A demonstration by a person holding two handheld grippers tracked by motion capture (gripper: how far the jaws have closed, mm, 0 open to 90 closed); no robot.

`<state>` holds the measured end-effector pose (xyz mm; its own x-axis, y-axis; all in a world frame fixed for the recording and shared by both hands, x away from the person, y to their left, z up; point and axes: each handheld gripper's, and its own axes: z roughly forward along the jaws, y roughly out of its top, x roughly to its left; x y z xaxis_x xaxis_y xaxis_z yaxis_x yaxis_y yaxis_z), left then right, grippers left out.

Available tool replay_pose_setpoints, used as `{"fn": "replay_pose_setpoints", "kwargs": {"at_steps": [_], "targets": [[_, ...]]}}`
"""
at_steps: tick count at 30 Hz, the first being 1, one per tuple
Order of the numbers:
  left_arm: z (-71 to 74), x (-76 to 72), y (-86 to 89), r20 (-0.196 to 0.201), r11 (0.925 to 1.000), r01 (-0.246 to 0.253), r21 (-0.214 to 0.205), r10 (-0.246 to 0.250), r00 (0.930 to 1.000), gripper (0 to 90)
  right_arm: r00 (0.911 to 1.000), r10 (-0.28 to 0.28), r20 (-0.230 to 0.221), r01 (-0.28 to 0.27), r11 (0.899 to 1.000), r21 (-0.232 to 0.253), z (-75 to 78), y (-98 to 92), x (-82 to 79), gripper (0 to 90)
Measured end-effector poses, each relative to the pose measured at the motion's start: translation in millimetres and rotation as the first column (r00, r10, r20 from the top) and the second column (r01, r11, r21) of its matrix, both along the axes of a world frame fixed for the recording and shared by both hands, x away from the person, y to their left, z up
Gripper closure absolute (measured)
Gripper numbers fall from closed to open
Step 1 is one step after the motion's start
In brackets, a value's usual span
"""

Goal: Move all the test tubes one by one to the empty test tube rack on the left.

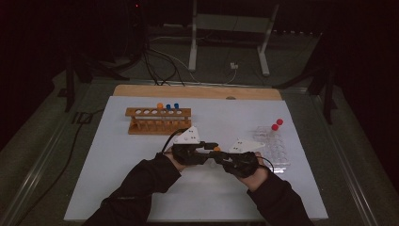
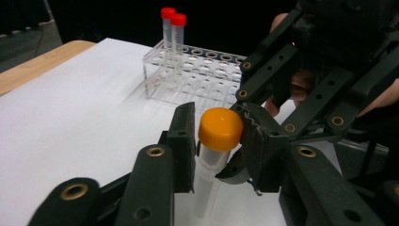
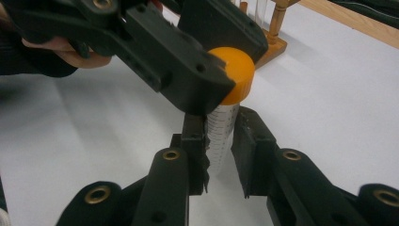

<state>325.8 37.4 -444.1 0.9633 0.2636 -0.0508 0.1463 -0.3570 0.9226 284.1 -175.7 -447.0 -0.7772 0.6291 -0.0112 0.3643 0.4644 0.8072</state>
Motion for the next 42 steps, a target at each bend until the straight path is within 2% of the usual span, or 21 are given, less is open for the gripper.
{"fn": "replay_pose_setpoints", "kwargs": {"at_steps": [4, 9, 15, 23, 28, 33, 38, 41, 42], "targets": [[0.3, 0.5, 0.6, 0.009, 1.0000, 0.001, 0.005, -0.001, 1.0000, 71.0, 1.0000, 0.001, -0.006, -0.001, 1.000, 0.008, -0.5, -0.1, 0.4, 74.5], [3.0, 2.1, 4.4, 0.011, 0.9999, -0.007, -0.012, 0.007, 0.9999, 71.7, 1.0000, -0.002, 0.001, 0.002, 1.000, 0.027, 0.1, -1.1, 0.8, 72.3], [14.6, 5.5, 18.6, 0.032, 0.9989, -0.047, -0.006, 0.047, 0.9984, 71.7, 0.9993, -0.034, 0.016, 0.033, 0.998, 0.048, 2.5, -8.1, 1.0, 57.9], [35.7, 12.7, 49.0, 0.054, 0.9930, -0.113, -0.034, 0.115, 0.9919, 71.7, 0.9984, -0.041, 0.038, 0.039, 0.997, 0.065, 4.7, -14.5, -1.7, 37.0], [48.2, 14.1, 67.0, 0.075, 0.9841, -0.174, -0.038, 0.176, 0.9815, 71.7, 0.9985, -0.045, 0.030, 0.043, 0.997, 0.070, 2.8, -15.2, -2.4, 23.4], [60.6, 16.6, 83.8, 0.090, 0.9758, -0.213, -0.049, 0.217, 0.9720, 71.7, 0.9976, -0.065, 0.022, 0.063, 0.996, 0.063, 2.0, -15.6, -2.2, 11.0], [71.7, 22.6, 102.6, 0.103, 0.9624, -0.265, -0.061, 0.270, 0.9574, 71.7, 0.9980, -0.061, 0.015, 0.060, 0.995, 0.079, 3.2, -17.7, -1.7, 3.1], [77.5, 28.7, 114.9, 0.108, 0.9506, -0.302, -0.073, 0.308, 0.9452, 71.7, 0.9988, -0.046, 0.018, 0.044, 0.994, 0.097, 3.8, -20.0, -1.9, 1.9], [79.2, 31.0, 118.9, 0.112, 0.9452, -0.318, -0.073, 0.325, 0.9391, 71.7, 0.9985, -0.051, 0.019, 0.049, 0.994, 0.101, 4.1, -20.5, -2.1, 2.0]]}}
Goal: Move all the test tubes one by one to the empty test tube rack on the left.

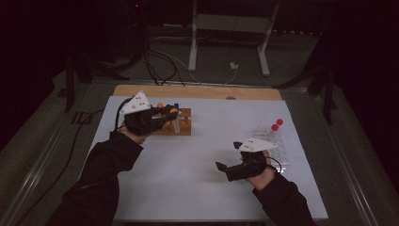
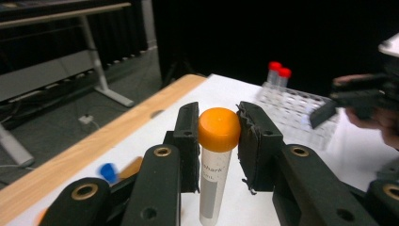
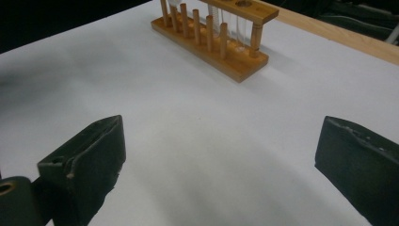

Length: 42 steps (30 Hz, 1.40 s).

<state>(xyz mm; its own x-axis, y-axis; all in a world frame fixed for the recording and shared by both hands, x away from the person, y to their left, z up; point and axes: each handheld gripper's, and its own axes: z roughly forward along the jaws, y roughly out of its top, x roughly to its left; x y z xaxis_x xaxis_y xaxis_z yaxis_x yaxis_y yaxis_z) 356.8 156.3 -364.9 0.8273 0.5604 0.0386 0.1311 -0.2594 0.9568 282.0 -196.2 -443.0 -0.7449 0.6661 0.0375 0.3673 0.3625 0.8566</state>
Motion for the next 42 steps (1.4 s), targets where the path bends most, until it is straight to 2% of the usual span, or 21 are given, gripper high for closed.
{"fn": "replay_pose_setpoints", "kwargs": {"at_steps": [5, 10, 13, 15, 19, 29, 38, 42], "targets": [[3.6, 15.1, 19.9, -0.001, 0.9970, -0.077, 0.005, 0.077, 0.9971, 71.7, 0.9999, 0.009, 0.005, -0.010, 1.000, 0.024, 2.0, -2.8, -0.2, 0.0], [-0.2, 30.0, 38.1, -0.014, 0.9885, -0.150, 0.013, 0.151, 0.9885, 71.7, 0.9998, 0.016, 0.015, -0.016, 0.999, 0.032, 3.8, -4.2, -1.6, 0.0], [-5.4, 39.3, 47.2, -0.017, 0.9789, -0.203, 0.022, 0.203, 0.9789, 71.7, 0.9998, 0.019, 0.012, -0.019, 0.999, 0.030, 3.5, -4.3, -1.3, 0.0], [-9.3, 45.7, 52.9, -0.028, 0.9731, -0.231, 0.002, 0.231, 0.9727, 71.7, 0.9997, 0.022, 0.010, -0.022, 0.999, 0.027, 3.2, -4.4, -0.9, 0.0], [-18.4, 58.8, 58.8, -0.028, 0.9558, -0.294, -0.005, 0.294, 0.9555, 71.7, 0.9998, 0.017, 0.010, -0.018, 0.999, 0.028, 2.9, -4.9, -0.6, 0.0], [-46.6, 78.4, 53.1, -0.042, 0.9352, -0.354, 0.009, 0.354, 0.9343, 71.7, 0.9999, 0.011, 0.011, -0.012, 0.999, 0.038, 1.5, -8.9, 0.7, 0.0], [-75.0, 83.9, 48.8, -0.089, 0.9306, -0.364, 0.034, 0.366, 0.9264, 71.7, 0.9998, 0.019, 0.012, -0.019, 0.999, 0.040, 1.2, -9.4, 0.4, 0.0], [-84.0, 85.0, 45.7, -0.103, 0.9313, -0.362, 0.040, 0.364, 0.9256, 71.7, 0.9997, 0.020, 0.011, -0.020, 0.999, 0.041, 1.4, -9.7, 0.3, 0.0]]}}
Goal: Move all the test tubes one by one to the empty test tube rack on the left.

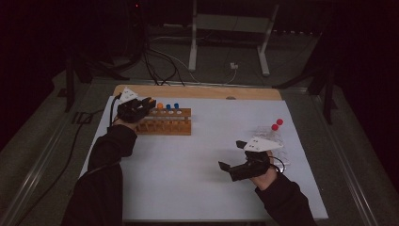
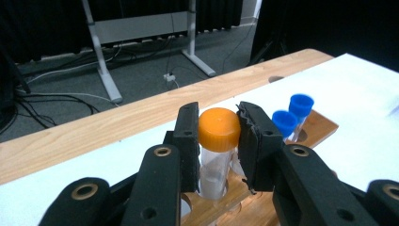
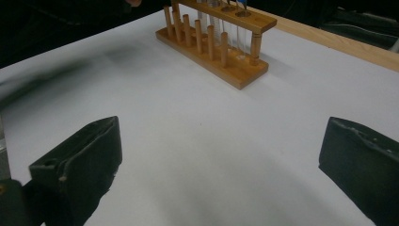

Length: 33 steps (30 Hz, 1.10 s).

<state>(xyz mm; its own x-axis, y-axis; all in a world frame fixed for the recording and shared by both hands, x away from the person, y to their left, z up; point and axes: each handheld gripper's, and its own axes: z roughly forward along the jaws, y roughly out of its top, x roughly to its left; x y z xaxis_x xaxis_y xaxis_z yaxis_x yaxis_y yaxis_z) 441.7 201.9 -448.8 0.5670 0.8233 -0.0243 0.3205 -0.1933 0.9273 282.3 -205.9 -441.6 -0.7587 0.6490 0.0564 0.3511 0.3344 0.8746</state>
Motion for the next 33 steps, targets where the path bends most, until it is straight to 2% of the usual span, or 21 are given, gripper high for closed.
{"fn": "replay_pose_setpoints", "kwargs": {"at_steps": [8, 13, 23, 25, 27, 28, 31, 32, 33], "targets": [[-7.6, 0.9, -4.7, -0.005, 0.9991, -0.006, 0.041, 0.007, 1.0000, 71.7, 0.9999, -0.008, 0.009, 0.008, 1.000, 0.010, 0.4, -0.4, -0.8, 0.0], [-10.9, 0.9, -1.3, -0.012, 0.9999, -0.010, 0.007, 0.010, 0.9999, 71.6, 0.9999, -0.010, 0.012, 0.010, 1.000, 0.015, 1.1, -1.4, -0.8, 0.0], [-7.6, 0.7, -0.9, -0.031, 0.9995, -0.016, 0.026, 0.017, 0.9994, 70.0, 0.9997, -0.005, 0.023, 0.005, 0.999, 0.037, 4.2, -3.0, -1.1, 0.0], [-4.0, -1.1, 0.6, -0.032, 0.9996, -0.019, 0.019, 0.020, 0.9993, 61.2, 0.9997, 0.006, 0.024, -0.007, 0.999, 0.045, 5.6, -4.4, -0.5, 0.0], [2.0, -5.0, 2.8, -0.016, 0.9995, -0.029, 0.007, 0.029, 0.9994, 54.0, 0.9997, 0.026, -0.006, -0.025, 0.998, 0.053, 7.1, -6.3, 1.9, 0.0], [5.5, -7.2, 4.2, -0.014, 0.9996, -0.027, -0.006, 0.027, 0.9995, 46.6, 0.9991, 0.041, -0.008, -0.040, 0.997, 0.059, 7.8, -7.8, 3.2, 0.0], [16.0, -14.2, 7.7, -0.013, 0.9994, -0.021, -0.029, 0.021, 0.9997, 28.6, 0.9992, 0.040, 0.003, -0.040, 0.997, 0.061, 11.2, -11.9, 3.6, 0.0], [19.2, -17.3, 8.0, -0.009, 0.9993, -0.029, -0.021, 0.029, 0.9995, 22.1, 0.9994, 0.031, 0.017, -0.032, 0.997, 0.069, 12.8, -13.6, 3.1, 0.0], [22.0, -20.5, 8.8, -0.011, 0.9994, -0.018, -0.029, 0.017, 0.9998, 16.2, 0.9992, 0.025, 0.030, -0.027, 0.997, 0.075, 14.7, -15.5, 2.7, 0.0]]}}
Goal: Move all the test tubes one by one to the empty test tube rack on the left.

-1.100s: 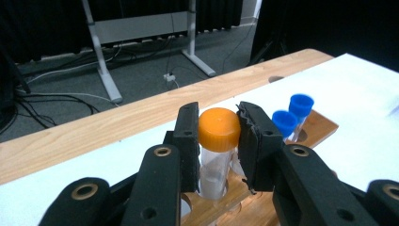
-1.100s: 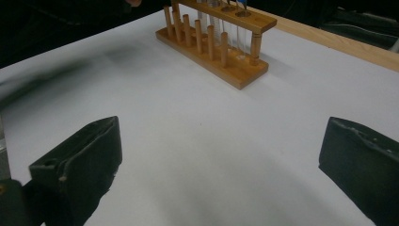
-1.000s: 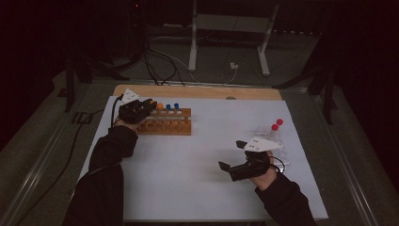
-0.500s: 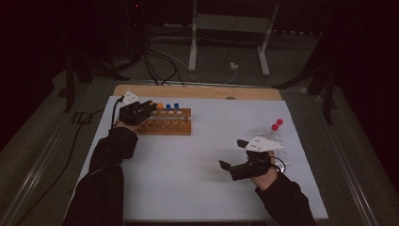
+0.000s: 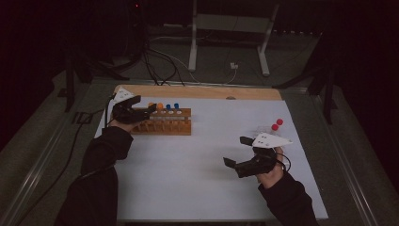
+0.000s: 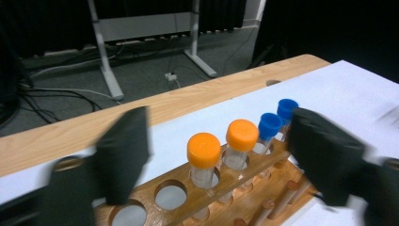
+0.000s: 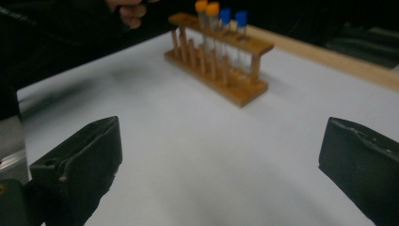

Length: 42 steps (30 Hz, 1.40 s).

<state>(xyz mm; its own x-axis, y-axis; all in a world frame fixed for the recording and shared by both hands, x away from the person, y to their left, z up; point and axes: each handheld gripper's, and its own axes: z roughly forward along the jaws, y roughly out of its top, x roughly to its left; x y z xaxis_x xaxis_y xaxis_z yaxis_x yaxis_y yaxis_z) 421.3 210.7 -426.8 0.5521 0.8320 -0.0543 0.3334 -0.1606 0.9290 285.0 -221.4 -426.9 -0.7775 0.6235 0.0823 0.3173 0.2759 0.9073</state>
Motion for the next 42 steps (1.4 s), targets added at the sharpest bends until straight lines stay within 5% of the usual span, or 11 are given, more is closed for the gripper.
{"fn": "replay_pose_setpoints", "kwargs": {"at_steps": [5, 10, 12, 17, 21, 25, 42], "targets": [[9.2, -21.9, -1.5, 0.010, 0.9965, 0.079, -0.026, -0.079, 0.9969, 7.0, 0.9945, -0.067, 0.081, 0.067, 0.998, -0.001, 13.3, -12.9, -2.3, 0.0], [12.1, -49.1, -7.1, 0.015, 0.9830, 0.180, -0.038, -0.179, 0.9837, 2.1, 0.9803, -0.156, 0.121, 0.155, 0.988, 0.024, 26.1, -37.1, -1.1, 0.0], [11.5, -60.1, -9.5, 0.018, 0.9775, 0.207, -0.041, -0.206, 0.9783, 2.0, 0.9691, -0.218, 0.115, 0.218, 0.976, 0.017, 28.6, -48.0, 0.8, 0.0], [7.2, -85.5, -14.6, 0.015, 0.9670, 0.253, -0.030, -0.253, 0.9674, 2.0, 0.9215, -0.375, 0.101, 0.373, 0.927, 0.040, 27.1, -80.1, 7.9, 0.0], [1.0, -99.5, -16.8, 0.004, 0.9576, 0.286, -0.033, -0.286, 0.9582, 2.0, 0.9042, -0.420, 0.080, 0.419, 0.908, 0.023, 20.6, -98.7, 12.2, 0.0], [-6.3, -106.4, -17.7, -0.002, 0.9551, 0.293, -0.044, -0.293, 0.9560, 2.0, 0.8853, -0.462, 0.054, 0.463, 0.887, 0.001, 11.4, -112.2, 16.3, 0.0], [-19.3, -111.9, -17.7, -0.005, 0.9555, 0.289, -0.061, -0.290, 0.9572, 2.0, 0.8696, -0.493, -0.033, 0.485, 0.864, -0.135, -32.0, -119.5, 43.6, 30.9]]}}
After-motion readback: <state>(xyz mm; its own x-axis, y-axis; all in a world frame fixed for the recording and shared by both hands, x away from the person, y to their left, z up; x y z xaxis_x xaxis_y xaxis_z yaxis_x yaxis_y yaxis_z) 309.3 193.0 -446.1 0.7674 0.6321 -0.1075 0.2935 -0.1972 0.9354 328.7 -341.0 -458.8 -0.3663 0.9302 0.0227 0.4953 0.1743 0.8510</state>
